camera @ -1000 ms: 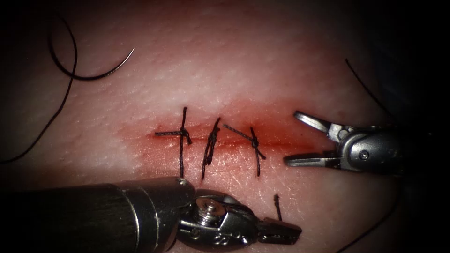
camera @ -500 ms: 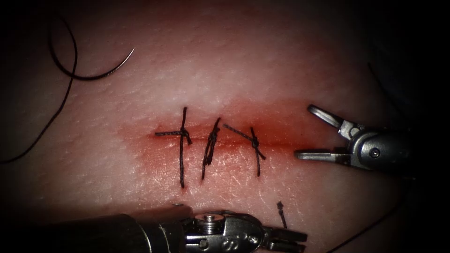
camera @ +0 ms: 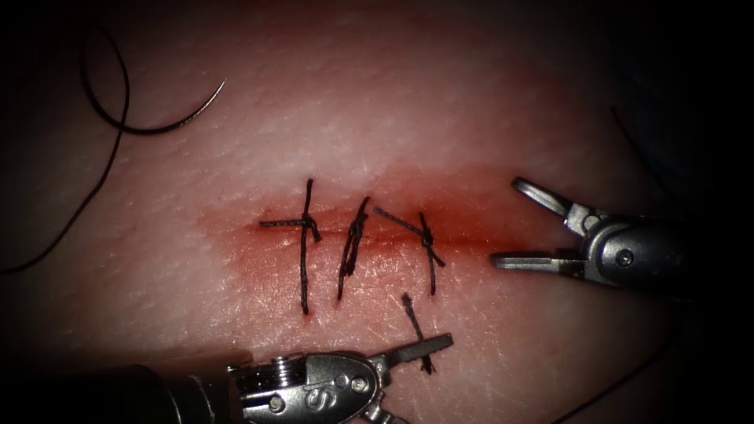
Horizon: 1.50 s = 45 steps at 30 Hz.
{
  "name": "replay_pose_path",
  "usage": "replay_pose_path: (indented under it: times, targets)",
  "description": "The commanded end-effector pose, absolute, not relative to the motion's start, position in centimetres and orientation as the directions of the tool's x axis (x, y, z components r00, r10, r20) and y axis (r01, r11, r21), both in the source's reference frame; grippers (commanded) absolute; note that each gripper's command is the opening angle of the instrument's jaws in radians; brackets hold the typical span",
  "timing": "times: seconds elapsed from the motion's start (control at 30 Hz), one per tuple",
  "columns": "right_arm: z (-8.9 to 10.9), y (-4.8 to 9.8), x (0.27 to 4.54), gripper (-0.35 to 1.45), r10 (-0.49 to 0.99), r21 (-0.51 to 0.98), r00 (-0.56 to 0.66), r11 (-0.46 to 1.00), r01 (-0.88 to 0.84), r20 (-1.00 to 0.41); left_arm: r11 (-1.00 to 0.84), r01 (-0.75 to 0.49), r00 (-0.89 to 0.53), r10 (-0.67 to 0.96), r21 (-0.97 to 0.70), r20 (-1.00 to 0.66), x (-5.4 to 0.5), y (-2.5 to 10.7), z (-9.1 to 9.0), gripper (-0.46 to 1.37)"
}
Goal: Wound Closure
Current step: Set down the cut suture end from the left tool
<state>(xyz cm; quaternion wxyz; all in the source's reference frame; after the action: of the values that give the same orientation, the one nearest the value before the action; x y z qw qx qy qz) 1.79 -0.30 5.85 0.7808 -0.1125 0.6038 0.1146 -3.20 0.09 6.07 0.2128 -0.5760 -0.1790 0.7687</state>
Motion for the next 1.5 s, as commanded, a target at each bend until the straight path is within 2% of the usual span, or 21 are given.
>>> replay_pose_path:
  times: [0.03,0.3,0.4,0.5,0.7,0.9,0.97,1.13,1.27,1.5]
  targets:
    - [5.85,-0.30,1.80,1.33,0.043,-0.036,0.245,0.951,-0.308,-0.969,-0.833,-0.123,-0.241,0.552,-0.539,-0.798,-3.15,0.05,6.08,0.94]
    - [5.84,-0.32,1.89,1.36,0.043,-0.038,0.248,0.949,-0.313,-0.968,-0.753,-0.140,-0.213,0.657,-0.643,-0.723,-2.79,-0.14,6.29,0.94]
    - [5.83,-0.32,1.92,1.38,0.043,-0.039,0.248,0.948,-0.315,-0.968,-0.725,-0.143,-0.204,0.688,-0.674,-0.696,-2.69,-0.17,6.32,1.00]
    - [5.82,-0.34,1.92,1.38,0.043,-0.039,0.249,0.948,-0.315,-0.968,-0.722,-0.137,-0.205,0.691,-0.679,-0.693,-2.57,-0.18,6.32,1.06]
    - [5.82,-0.36,1.92,1.38,0.041,-0.041,0.249,0.948,-0.315,-0.968,-0.718,-0.152,-0.198,0.695,-0.679,-0.691,-2.35,-0.22,6.29,1.05]
    - [5.84,-0.36,1.94,1.38,0.041,-0.042,0.250,0.948,-0.316,-0.967,-0.713,-0.185,-0.184,0.702,-0.677,-0.688,-2.27,-0.22,6.28,0.70]
    - [5.84,-0.36,1.94,1.39,0.041,-0.042,0.251,0.948,-0.317,-0.967,-0.712,-0.185,-0.184,0.702,-0.677,-0.688,-2.27,-0.22,6.28,0.67]
    - [5.84,-0.36,1.93,1.39,0.041,-0.042,0.250,0.948,-0.316,-0.967,-0.713,-0.184,-0.185,0.701,-0.676,-0.689,-2.24,-0.23,6.29,0.63]
    - [5.84,-0.37,1.91,1.39,0.040,-0.042,0.249,0.948,-0.314,-0.968,-0.722,-0.178,-0.189,0.692,-0.669,-0.696,-2.24,-0.22,6.30,0.72]
    - [5.83,-0.37,1.91,1.39,0.040,-0.042,0.250,0.948,-0.315,-0.967,-0.730,-0.176,-0.192,0.684,-0.661,-0.704,-2.25,-0.21,6.31,0.75]
